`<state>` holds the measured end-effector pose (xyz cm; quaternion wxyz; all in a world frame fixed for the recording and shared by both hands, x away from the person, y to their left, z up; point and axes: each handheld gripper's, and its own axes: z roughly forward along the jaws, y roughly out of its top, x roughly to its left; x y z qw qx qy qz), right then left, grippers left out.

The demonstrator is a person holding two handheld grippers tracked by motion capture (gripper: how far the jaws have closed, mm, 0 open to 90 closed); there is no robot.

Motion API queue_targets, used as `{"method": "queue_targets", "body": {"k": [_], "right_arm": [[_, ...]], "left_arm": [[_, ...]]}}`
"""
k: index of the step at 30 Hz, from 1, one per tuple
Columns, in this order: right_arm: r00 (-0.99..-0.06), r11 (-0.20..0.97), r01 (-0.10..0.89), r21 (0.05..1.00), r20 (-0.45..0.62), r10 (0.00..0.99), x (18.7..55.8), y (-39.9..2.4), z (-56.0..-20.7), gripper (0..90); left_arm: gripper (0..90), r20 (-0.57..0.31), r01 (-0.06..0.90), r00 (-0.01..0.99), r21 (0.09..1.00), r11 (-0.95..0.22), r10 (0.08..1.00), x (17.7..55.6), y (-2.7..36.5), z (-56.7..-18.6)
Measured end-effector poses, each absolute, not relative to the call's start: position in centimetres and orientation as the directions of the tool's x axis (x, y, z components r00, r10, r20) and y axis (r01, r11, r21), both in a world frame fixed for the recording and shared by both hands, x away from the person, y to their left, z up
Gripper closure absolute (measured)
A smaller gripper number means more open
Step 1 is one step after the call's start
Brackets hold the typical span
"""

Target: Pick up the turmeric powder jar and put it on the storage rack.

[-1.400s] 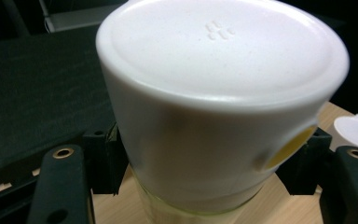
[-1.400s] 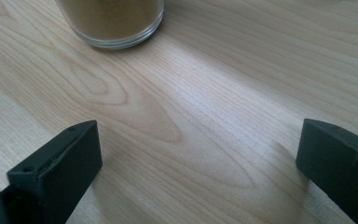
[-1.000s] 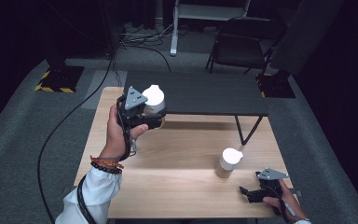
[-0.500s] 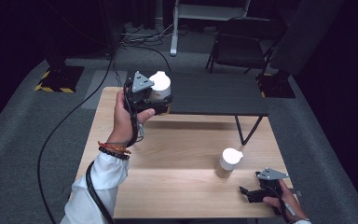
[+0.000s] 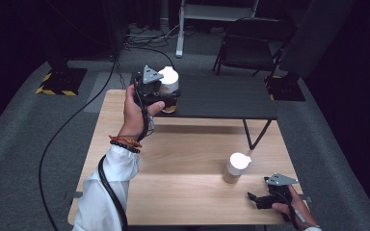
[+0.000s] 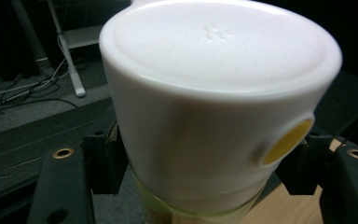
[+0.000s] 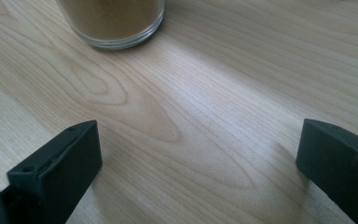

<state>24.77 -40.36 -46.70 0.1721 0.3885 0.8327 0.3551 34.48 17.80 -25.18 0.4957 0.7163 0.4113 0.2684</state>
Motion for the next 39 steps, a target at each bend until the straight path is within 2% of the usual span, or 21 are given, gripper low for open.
{"method": "queue_targets", "body": {"k": [17,28,39], "right_arm": [[-0.642,0.447,0.524,0.725,-0.009,0.767,24.8,-40.4,-46.7,0.0],[-0.643,0.448,0.521,0.726,-0.011,0.766,24.8,-40.4,-46.7,0.0],[-0.643,0.448,0.521,0.726,-0.012,0.766,24.8,-40.4,-46.7,0.0]], "left_arm": [[29.8,-0.033,0.347,0.493,0.924,-0.162,0.869,37.8,15.9,-25.3],[29.8,-0.014,0.359,0.490,0.914,-0.188,0.871,38.6,14.9,-25.2],[28.4,-0.039,0.368,0.502,0.914,-0.172,0.864,38.9,15.5,-25.6]]}}
